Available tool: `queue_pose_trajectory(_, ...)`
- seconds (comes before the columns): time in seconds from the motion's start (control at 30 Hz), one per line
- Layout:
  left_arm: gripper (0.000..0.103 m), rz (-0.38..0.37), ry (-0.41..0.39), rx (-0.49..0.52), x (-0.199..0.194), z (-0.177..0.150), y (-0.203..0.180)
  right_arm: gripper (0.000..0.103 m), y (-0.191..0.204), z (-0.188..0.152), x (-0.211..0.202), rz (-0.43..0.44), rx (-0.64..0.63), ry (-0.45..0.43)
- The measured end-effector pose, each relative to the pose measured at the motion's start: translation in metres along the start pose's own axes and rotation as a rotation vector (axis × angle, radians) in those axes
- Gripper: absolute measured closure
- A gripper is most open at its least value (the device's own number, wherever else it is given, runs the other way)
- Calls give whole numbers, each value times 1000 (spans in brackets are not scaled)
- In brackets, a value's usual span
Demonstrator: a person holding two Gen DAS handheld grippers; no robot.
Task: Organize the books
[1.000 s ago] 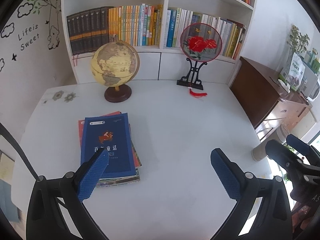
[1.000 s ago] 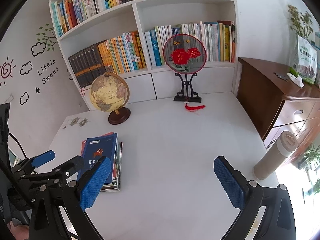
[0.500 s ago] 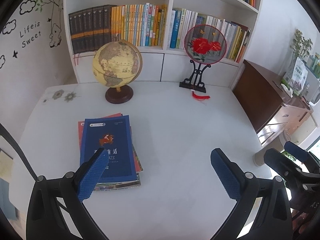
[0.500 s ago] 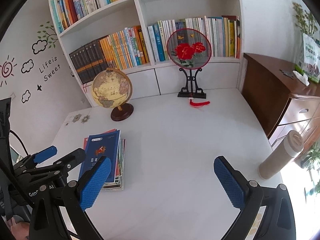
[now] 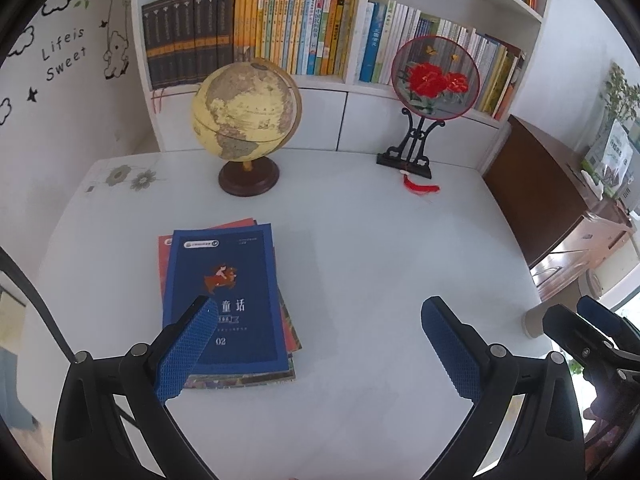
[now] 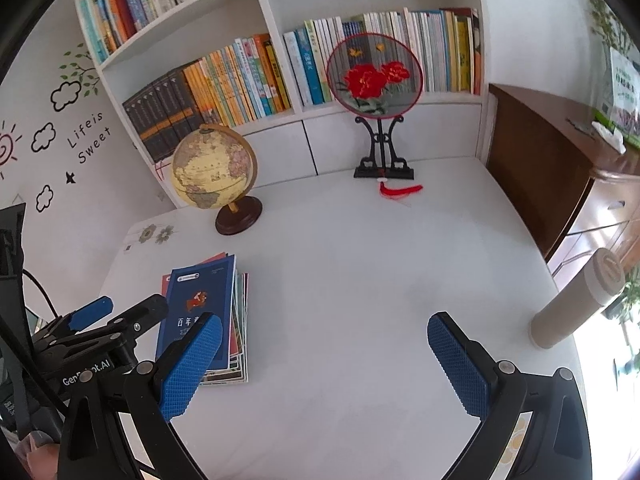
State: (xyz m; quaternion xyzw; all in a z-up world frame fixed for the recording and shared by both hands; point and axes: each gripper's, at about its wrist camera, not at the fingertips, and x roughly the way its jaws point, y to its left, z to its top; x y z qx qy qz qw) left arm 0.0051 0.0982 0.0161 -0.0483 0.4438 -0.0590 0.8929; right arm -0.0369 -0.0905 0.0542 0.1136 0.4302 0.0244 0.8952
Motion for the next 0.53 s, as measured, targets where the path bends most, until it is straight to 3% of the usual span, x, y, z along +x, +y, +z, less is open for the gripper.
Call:
queue_pose_trajectory(0.4,1,48,-39,73,39,15,8,0,10,9,41,-41,31,74)
queue_pose_trajectory(0.53,1,127,-52,125,54,14,4,0,9,10,52,-63,47,96)
